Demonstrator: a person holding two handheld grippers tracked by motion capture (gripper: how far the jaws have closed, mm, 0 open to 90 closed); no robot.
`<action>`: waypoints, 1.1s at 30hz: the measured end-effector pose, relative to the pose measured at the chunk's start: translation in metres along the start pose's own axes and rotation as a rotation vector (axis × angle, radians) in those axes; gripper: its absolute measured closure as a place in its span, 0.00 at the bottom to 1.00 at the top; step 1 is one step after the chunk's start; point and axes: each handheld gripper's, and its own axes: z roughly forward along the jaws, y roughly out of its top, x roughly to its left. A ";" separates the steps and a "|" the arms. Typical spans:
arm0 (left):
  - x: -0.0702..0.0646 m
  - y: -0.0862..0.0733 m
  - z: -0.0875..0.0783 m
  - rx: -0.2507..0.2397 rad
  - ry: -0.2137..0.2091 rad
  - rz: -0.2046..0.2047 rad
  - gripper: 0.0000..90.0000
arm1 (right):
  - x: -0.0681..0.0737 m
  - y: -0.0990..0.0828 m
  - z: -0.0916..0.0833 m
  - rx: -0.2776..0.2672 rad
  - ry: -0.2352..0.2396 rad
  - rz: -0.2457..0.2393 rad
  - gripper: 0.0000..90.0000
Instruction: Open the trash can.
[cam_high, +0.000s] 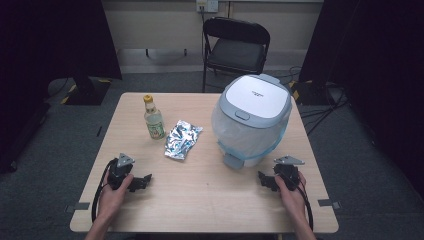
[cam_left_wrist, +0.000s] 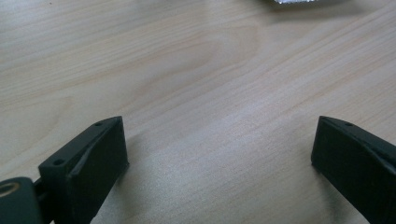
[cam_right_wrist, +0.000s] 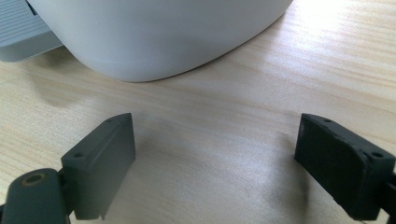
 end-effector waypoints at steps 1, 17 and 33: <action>0.001 0.000 -0.001 0.007 0.001 0.012 0.03 | 0.000 0.000 0.000 0.000 0.000 0.000 0.12; -0.007 -0.002 -0.004 0.003 0.058 -0.046 0.05 | 0.005 -0.006 -0.007 0.001 0.004 0.005 0.14; -0.040 0.033 -0.004 -0.070 0.007 0.018 0.18 | -0.007 0.007 -0.015 0.003 0.011 0.066 0.22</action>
